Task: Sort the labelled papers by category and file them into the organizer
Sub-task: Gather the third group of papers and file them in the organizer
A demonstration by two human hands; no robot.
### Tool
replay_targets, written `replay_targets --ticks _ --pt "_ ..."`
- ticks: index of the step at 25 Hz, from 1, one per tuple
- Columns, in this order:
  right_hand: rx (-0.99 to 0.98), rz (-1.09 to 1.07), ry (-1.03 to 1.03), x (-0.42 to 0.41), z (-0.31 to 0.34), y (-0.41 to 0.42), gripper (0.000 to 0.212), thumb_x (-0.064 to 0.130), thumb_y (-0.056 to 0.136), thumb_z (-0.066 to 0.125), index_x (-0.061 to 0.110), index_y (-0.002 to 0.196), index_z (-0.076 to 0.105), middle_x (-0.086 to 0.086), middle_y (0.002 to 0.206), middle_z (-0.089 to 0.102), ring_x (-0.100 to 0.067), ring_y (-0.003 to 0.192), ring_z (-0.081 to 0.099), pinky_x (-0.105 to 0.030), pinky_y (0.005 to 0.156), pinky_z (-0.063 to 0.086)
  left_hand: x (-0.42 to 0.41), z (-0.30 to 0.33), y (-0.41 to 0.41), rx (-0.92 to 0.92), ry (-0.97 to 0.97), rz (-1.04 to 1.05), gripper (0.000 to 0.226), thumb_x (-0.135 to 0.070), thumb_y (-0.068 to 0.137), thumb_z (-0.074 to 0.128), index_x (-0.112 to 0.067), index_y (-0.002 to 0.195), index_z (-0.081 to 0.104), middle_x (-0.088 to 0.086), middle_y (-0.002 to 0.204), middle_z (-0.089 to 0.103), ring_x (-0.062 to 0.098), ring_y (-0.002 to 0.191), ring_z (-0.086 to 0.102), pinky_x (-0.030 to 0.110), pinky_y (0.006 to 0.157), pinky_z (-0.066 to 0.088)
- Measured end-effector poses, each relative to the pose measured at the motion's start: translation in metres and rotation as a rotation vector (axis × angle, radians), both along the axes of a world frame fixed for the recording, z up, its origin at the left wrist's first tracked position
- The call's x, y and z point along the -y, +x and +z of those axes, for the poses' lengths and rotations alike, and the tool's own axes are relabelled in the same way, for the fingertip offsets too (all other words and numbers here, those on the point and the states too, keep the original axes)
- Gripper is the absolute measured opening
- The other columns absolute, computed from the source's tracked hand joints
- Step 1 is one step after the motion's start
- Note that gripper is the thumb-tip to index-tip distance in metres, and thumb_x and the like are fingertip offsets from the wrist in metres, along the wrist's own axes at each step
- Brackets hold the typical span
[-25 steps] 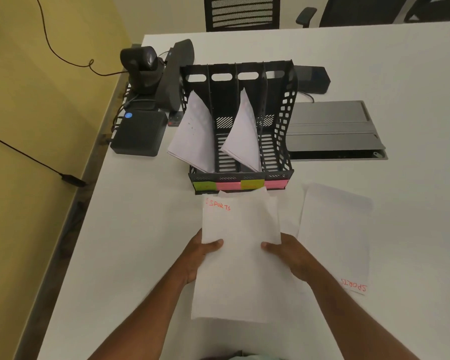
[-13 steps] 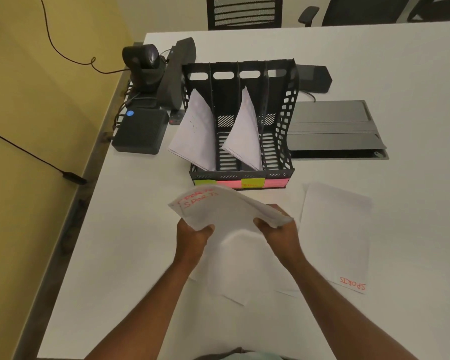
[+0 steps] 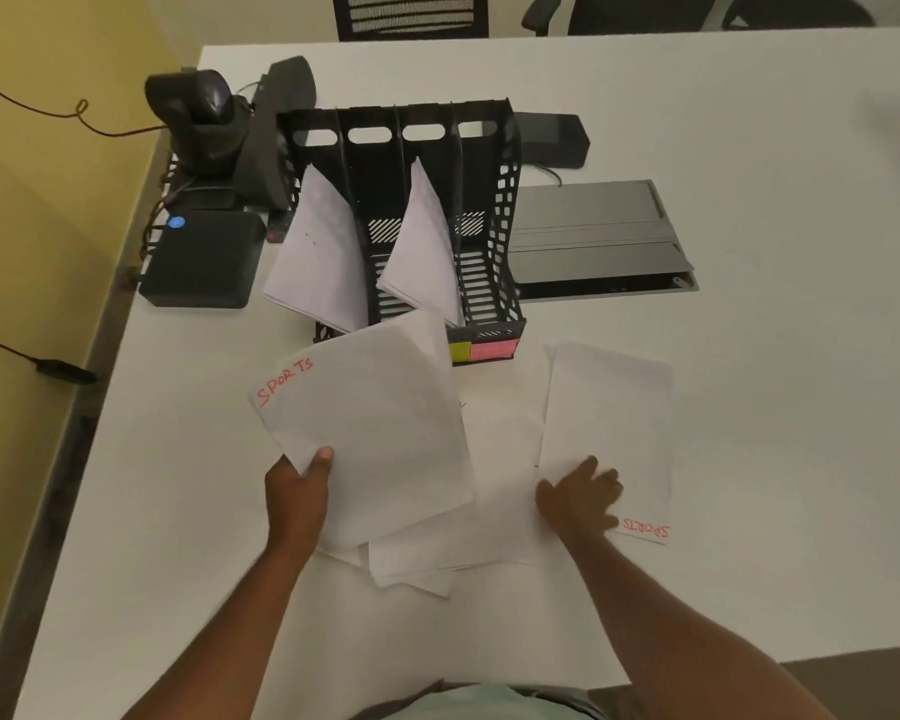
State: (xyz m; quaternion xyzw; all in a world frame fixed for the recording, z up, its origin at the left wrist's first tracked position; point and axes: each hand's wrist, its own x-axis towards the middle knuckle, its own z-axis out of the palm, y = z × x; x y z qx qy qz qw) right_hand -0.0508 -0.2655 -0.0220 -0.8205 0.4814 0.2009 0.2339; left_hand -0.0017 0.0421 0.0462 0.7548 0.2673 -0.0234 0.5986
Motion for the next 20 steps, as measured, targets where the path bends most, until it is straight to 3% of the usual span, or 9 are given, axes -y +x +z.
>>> replay_targets --ticks 2,4,11,13,16,20 --pt "-0.073 0.038 0.028 0.008 -0.013 -0.006 0.094 0.052 0.084 0.060 0.015 0.153 0.009 -0.019 0.162 -0.006 -0.035 0.149 -0.005 -0.066 0.111 0.020 0.001 -0.003 -0.003 -0.011 0.002 -0.001 0.029 -0.013 0.093 0.065 -0.007 0.122 0.065 0.005 0.107 0.068 0.025 0.102 0.064 0.034 0.090 0.048" --pt "-0.083 0.067 0.018 0.009 -0.017 -0.004 0.095 0.054 0.082 0.061 0.015 0.152 0.008 -0.019 0.162 -0.007 -0.036 0.149 -0.005 -0.068 0.110 0.019 0.003 -0.008 -0.006 -0.033 -0.010 0.005 0.027 -0.012 0.092 0.065 -0.007 0.119 0.067 0.006 0.106 0.069 0.027 0.101 0.065 0.035 0.088 0.048" --pt "-0.098 0.109 -0.063 0.006 -0.017 0.005 0.069 0.016 0.090 0.053 0.016 0.149 0.018 -0.017 0.161 0.003 -0.037 0.147 0.004 -0.066 0.106 0.031 0.008 -0.007 -0.011 -0.063 -0.052 0.017 0.019 -0.012 0.093 0.064 -0.016 0.112 0.067 0.005 0.102 0.069 0.027 0.097 0.065 0.033 0.086 0.047" --pt "-0.105 0.152 -0.050 0.008 -0.017 0.000 0.078 0.017 0.087 0.059 0.016 0.151 0.012 -0.017 0.161 0.001 -0.038 0.148 0.003 -0.065 0.107 0.031 0.007 -0.007 -0.009 -0.058 -0.047 0.014 0.018 -0.012 0.092 0.065 -0.020 0.108 0.066 0.003 0.101 0.069 0.026 0.096 0.065 0.033 0.088 0.048" --pt "-0.161 0.228 0.034 0.011 -0.017 -0.008 0.104 0.027 0.081 0.063 0.018 0.154 -0.010 -0.017 0.161 -0.019 -0.036 0.149 -0.011 -0.065 0.112 0.020 0.007 -0.010 -0.009 -0.063 -0.045 0.015 0.021 -0.012 0.092 0.065 -0.016 0.113 0.068 0.004 0.103 0.070 0.026 0.098 0.065 0.035 0.090 0.049" --pt "-0.227 0.313 0.075 0.012 -0.020 -0.014 0.108 0.033 0.080 0.059 0.020 0.152 -0.021 -0.019 0.157 -0.031 -0.037 0.148 -0.020 -0.065 0.114 0.013 0.007 -0.011 -0.011 -0.081 -0.033 -0.002 0.024 -0.013 0.093 0.065 -0.012 0.116 0.068 0.005 0.104 0.070 0.028 0.099 0.066 0.038 0.093 0.051"
